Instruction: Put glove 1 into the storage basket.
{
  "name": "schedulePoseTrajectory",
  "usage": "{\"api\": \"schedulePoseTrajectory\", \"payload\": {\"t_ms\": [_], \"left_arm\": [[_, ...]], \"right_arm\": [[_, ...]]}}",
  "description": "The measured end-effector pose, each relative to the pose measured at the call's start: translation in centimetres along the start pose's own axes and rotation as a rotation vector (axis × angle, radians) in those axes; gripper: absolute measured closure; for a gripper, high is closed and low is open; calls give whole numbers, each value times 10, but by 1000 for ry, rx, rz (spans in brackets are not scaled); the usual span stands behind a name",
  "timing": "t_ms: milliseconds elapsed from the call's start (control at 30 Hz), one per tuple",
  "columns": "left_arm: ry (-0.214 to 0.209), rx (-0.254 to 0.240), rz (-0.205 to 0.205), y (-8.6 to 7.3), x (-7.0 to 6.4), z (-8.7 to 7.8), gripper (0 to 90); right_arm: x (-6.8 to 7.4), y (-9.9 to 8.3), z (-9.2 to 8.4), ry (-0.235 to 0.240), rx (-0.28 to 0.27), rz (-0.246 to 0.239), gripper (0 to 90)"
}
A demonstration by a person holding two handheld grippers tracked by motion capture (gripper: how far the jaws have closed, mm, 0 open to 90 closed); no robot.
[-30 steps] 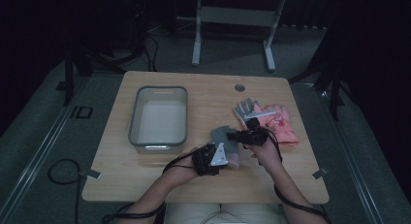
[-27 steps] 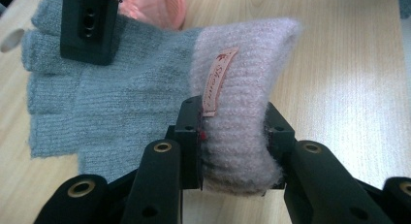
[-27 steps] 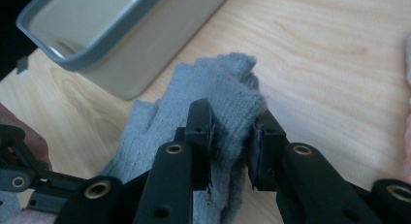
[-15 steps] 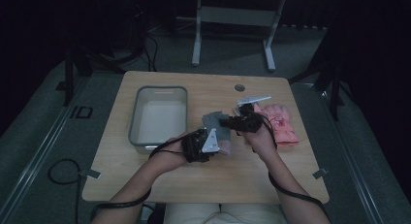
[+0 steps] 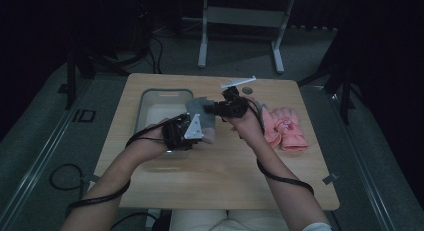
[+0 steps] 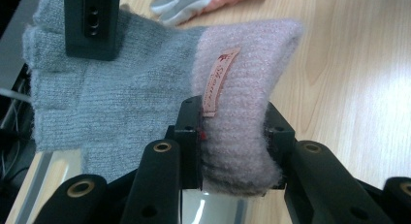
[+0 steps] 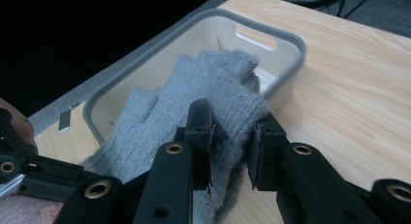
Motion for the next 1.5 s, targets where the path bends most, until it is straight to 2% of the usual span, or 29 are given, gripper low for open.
{"api": "schedulePoseTrajectory", "payload": {"t_ms": [100, 200, 233, 267, 333, 367, 400, 433, 500, 533, 600, 700, 733, 767, 800, 900, 967, 1067, 1133, 1233, 1300, 1333, 1367, 1433, 1500], "left_arm": [[6, 21, 4, -12, 9, -6, 673], [16, 37, 1, -26, 18, -13, 672], [13, 42, -4, -30, 20, -15, 671], [16, 54, 2, -36, 23, -17, 671], [12, 65, -1, -47, 27, -20, 671], [16, 70, 0, -52, 29, -21, 671], [15, 78, 3, -58, 31, -22, 671], [7, 83, -16, -68, 35, -23, 671], [-2, 88, -26, -73, 35, -22, 671], [-8, 97, -20, -79, 36, -21, 670], [-9, 106, -15, -89, 38, -16, 670], [-10, 127, 9, -101, 40, -6, 669], [-10, 126, 3, -103, 41, -3, 668], [-22, 136, -6, -108, 42, 5, 668], [-22, 136, -6, -108, 42, 5, 668], [-44, 147, -41, -114, 42, 16, 666], [-56, 161, -44, -119, 41, 25, 666], [-72, 178, -36, -125, 39, 38, 661], [-82, 196, -28, -127, 37, 44, 659], [-110, 205, -51, -129, 34, 52, 656], [-111, 218, -36, -131, 33, 55, 651], [-116, 235, -7, -133, 29, 62, 642], [-116, 235, -7, -133, 29, 62, 638], [-128, 252, 9, -135, 27, 67, 634], [-124, 263, 24, -135, 27, 71, 623]], "right_arm": [[4, 7, 9, 10, 3, -5, 737], [10, 16, 24, 7, 0, -20, 737], [16, 20, 33, 11, -4, -25, 737], [16, 20, 33, 11, -4, -25, 737], [20, 24, 44, 20, -4, -34, 737], [22, 27, 56, 27, -2, -32, 737], [22, 27, 56, 27, -2, -32, 737], [24, 29, 68, 31, 10, -32, 737], [24, 30, 74, 21, 17, -44, 737], [25, 29, 85, 15, 34, -54, 737], [24, 29, 91, 17, 38, -46, 737], [17, 27, 104, 24, 46, -16, 737], [11, 26, 111, 11, 56, -9, 737], [7, 25, 114, 13, 60, 1, 737], [7, 25, 114, 13, 60, 1, 737], [-6, 20, 126, 1, 82, 28, 737], [-10, 18, 129, -5, 88, 31, 737], [-23, 9, 139, -18, 109, 73, 737], [-28, 5, 143, -27, 121, 80, 736], [-33, 1, 146, -28, 135, 95, 735], [-35, -1, 148, -32, 143, 95, 734], [-40, -6, 154, -50, 177, 90, 731], [-41, -7, 155, -56, 185, 88, 730], [-42, -8, 156, -61, 191, 88, 726], [-46, -8, 158, -73, 190, 95, 705]]}}
Point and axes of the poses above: each handheld gripper's, and its own axes: z roughly forward along the jaws, y roughly out of its top, x roughly to its left, the point moved 9 cm from there along z, roughly forward along the jaws, and after that the axes turned 15 degrees about y, right-handed, at the moved point
